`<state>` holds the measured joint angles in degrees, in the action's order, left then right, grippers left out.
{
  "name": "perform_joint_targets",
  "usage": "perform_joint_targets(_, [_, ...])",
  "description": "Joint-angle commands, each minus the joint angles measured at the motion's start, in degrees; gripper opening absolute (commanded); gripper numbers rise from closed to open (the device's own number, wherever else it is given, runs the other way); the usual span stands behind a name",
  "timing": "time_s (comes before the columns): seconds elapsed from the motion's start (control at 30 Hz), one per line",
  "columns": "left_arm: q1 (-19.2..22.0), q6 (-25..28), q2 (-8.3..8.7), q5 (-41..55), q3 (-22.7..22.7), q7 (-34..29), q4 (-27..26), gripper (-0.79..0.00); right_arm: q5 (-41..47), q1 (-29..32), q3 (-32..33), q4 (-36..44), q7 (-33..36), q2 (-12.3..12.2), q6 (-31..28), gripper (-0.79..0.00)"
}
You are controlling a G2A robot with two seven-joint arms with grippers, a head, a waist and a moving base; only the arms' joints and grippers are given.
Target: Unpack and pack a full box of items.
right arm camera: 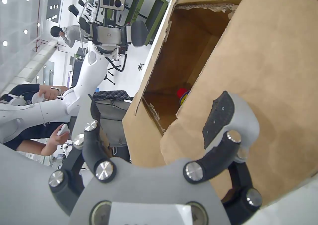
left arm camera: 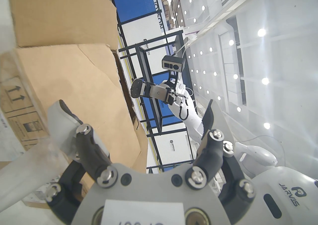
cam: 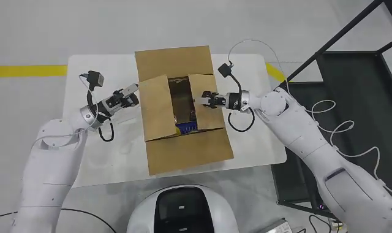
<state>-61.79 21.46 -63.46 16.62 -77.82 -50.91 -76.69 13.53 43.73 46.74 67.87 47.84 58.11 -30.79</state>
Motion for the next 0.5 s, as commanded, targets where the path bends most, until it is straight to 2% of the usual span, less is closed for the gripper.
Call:
perform_joint_targets(0.0, [0.0,0.3,0.31,-0.3,-1.6,0.5,0.3,0.000,-1.5,0.1,0.3,-0.1,0.2,-0.1,0.1,0.000])
perform_joint_targets(0.23, [2.7,2.5,0.91,-2.6,-3.1,-1.5,3.2,0.000,-3.6,0.7,1.7,-0.2,-0.2,-0.2,0.9,0.000])
perform_joint_targets(0.4, [3.9,4.8,1.05,-1.1,-3.0,-3.9,4.5,0.000,5.2,2.8,5.4,1.5,1.4,-0.7,-0.3,0.000])
perform_joint_targets(0.47, [3.9,5.0,1.07,-0.8,-3.1,-4.1,4.5,0.000,6.0,3.0,5.7,1.7,1.8,-0.8,-0.5,0.000])
